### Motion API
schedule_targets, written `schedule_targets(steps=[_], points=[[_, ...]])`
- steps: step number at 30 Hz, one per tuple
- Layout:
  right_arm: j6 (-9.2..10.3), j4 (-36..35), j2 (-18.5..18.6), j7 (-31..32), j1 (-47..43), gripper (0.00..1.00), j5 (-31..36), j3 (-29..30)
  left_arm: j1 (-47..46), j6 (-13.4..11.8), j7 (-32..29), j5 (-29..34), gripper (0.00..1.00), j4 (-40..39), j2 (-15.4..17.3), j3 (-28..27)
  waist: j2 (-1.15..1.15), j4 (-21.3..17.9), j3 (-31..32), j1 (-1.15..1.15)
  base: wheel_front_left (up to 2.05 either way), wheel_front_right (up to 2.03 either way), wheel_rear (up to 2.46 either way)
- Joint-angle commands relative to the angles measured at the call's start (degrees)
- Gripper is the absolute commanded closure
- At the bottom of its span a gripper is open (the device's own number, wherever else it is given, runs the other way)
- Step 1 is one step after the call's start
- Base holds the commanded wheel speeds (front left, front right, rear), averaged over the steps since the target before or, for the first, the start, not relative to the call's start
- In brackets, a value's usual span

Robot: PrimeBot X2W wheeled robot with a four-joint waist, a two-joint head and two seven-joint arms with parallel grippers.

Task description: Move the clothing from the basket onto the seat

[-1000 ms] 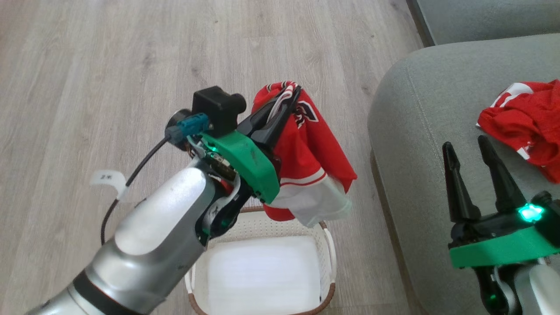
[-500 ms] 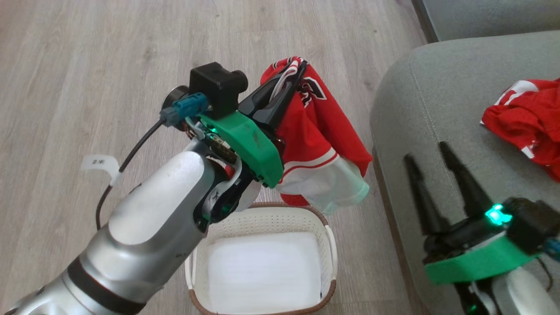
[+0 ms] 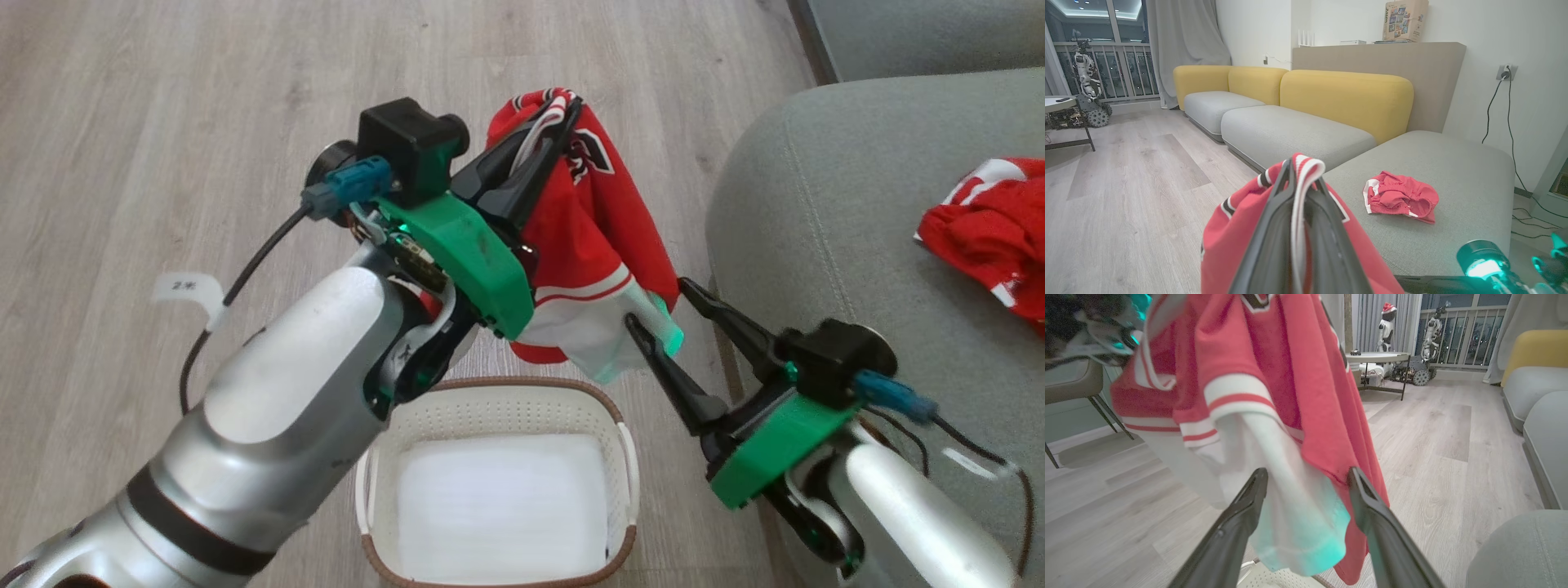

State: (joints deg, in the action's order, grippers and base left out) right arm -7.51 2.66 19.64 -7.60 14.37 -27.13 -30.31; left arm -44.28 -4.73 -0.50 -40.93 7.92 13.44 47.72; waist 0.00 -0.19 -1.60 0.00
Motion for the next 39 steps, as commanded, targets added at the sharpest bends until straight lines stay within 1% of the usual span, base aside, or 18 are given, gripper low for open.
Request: schedule_targets(steps=[1, 3, 5, 10, 11, 15, 19, 20, 21, 22, 23, 28, 32, 35, 39], points=[[0.02, 0.5, 0.9, 0.5, 3.6, 0.00, -1.1, -2.1, -3.9, 0.4, 0.2, -0.1, 1.00, -1.2, 0.5, -2.1, 0.00, 0.6, 0.2, 0.00, 0.00, 0.00, 0.00], [0.02, 3.2, 1.2, 0.5, 6.2, 0.00, -1.7, -4.7, -3.9, 0.6, 0.2, -0.2, 1.00, -1.2, 0.1, -1.8, 0.00, 1.1, 0.3, 0.00, 0.00, 0.00, 0.00], [0.02, 6.7, 1.9, 0.4, 8.7, 0.00, -0.9, -7.5, -3.8, 0.8, 0.1, -0.5, 1.00, -1.0, -0.3, -1.4, 0.00, 1.7, 0.5, 0.00, 0.00, 0.00, 0.00], [0.02, 14.8, 0.0, -2.5, 13.7, 0.00, -1.8, -11.5, -3.3, 1.6, -0.2, -0.9, 1.00, -0.5, -1.4, 0.0, 0.00, 2.9, 1.0, 0.00, 0.00, 0.00, 0.00], [0.02, 14.8, 0.0, -2.5, 13.7, 0.00, -1.8, -11.5, -3.3, 1.6, -0.2, -0.9, 1.00, -0.5, -1.4, 0.0, 0.00, 2.9, 1.0, 0.00, 0.00, 0.00, 0.00], [0.02, 19.8, -1.8, -4.3, 16.8, 0.00, -3.2, -13.8, -2.9, 1.9, -0.4, -1.0, 1.00, -0.2, -1.9, 0.9, 0.00, 3.6, 1.5, 0.00, 0.00, 0.00, 0.00], [0.02, 23.5, -2.9, -5.8, 18.8, 0.00, -5.0, -15.7, -2.6, 1.9, -0.5, -1.1, 1.00, -0.1, -2.1, 1.5, 0.00, 4.2, 1.8, 0.00, 0.00, 0.00, 0.00], [0.02, 24.2, -3.0, -6.0, 19.1, 0.10, -5.4, -16.0, -2.6, 1.9, -0.6, -1.1, 1.00, -0.1, -2.1, 1.5, 0.00, 4.3, 1.8, 0.00, 0.00, 0.00, 0.00], [0.02, 25.0, -3.2, -6.3, 19.4, 0.39, -5.8, -16.1, -2.6, 1.9, -0.6, -1.1, 1.00, -0.1, -2.1, 1.6, 0.00, 4.3, 1.8, 0.00, 0.00, 0.00, 0.00], [0.02, 25.6, -3.3, -6.5, 19.7, 0.83, -6.1, -16.2, -2.6, 1.9, -0.6, -1.2, 1.00, 0.0, -2.0, 1.6, 0.00, 4.4, 1.9, 0.00, 0.00, 0.00, 0.00], [0.02, 26.1, -3.5, -6.7, 19.8, 1.00, -6.4, -16.1, -2.6, 1.9, -0.7, -1.2, 1.00, 0.0, -1.9, 1.6, 0.00, 4.4, 1.8, 0.00, 0.00, 0.00, 0.00], [0.02, 27.3, -3.7, -7.3, 20.0, 1.00, -7.4, -14.9, -2.5, 1.7, -0.5, -1.3, 1.00, 0.1, -1.5, 1.5, 0.00, 4.1, 1.7, 0.00, 0.00, 0.00, 0.00], [0.02, 26.3, -3.7, -7.4, 19.6, 1.00, -7.5, -12.8, -2.2, 1.5, -0.3, -1.3, 1.00, 0.2, -1.4, 1.5, 0.00, 3.8, 1.6, 0.00, 0.00, 0.00, 0.00], [0.02, 24.7, -3.8, -7.4, 18.5, 1.00, -7.2, -9.5, -2.0, 1.4, -0.2, -1.4, 1.00, 0.3, -1.2, 1.6, 0.00, 3.5, 1.5, 0.00, 0.00, 0.00, 0.00], [0.02, 22.8, -5.0, -7.4, 15.8, 1.00, -7.7, -3.3, -1.1, 1.1, 0.3, -1.3, 1.00, 0.4, -0.7, 1.8, 0.00, 2.9, 1.5, 0.00, 0.00, 0.00, 0.00]])
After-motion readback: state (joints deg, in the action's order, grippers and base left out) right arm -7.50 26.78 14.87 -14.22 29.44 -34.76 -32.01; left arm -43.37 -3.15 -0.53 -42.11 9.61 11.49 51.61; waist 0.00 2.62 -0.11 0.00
